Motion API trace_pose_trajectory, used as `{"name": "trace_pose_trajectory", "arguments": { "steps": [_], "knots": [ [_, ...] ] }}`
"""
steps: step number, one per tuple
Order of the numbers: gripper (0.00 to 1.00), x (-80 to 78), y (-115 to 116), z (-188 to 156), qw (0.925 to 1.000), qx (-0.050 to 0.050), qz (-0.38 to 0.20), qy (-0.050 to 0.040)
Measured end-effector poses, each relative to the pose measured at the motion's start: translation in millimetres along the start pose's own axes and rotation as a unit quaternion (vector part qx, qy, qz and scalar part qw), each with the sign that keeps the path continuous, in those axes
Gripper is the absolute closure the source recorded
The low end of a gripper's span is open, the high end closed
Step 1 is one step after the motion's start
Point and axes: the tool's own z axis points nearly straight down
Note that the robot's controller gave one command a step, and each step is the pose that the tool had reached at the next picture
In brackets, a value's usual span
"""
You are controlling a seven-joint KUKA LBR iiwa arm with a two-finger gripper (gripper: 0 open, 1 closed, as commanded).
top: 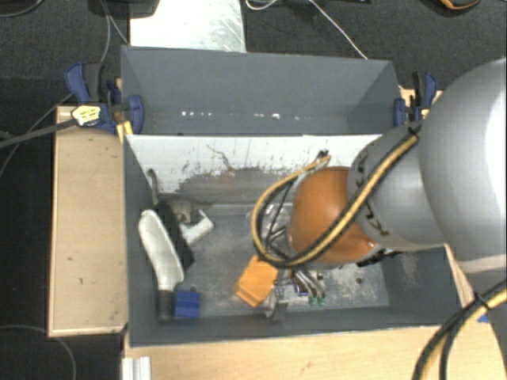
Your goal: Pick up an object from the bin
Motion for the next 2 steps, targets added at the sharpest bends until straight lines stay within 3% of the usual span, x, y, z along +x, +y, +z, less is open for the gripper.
{"name": "trace_pose_trajectory", "arguments": {
  "steps": [1, 2],
  "knots": [
    [0.00, -0.9, 0, -1, 1.0000, 0.000, 0.000, -0.0011],
    [1.00, -56.0, 42, 0, 0.9975, 0.000, -0.071, -0.0014]
  ]
}}
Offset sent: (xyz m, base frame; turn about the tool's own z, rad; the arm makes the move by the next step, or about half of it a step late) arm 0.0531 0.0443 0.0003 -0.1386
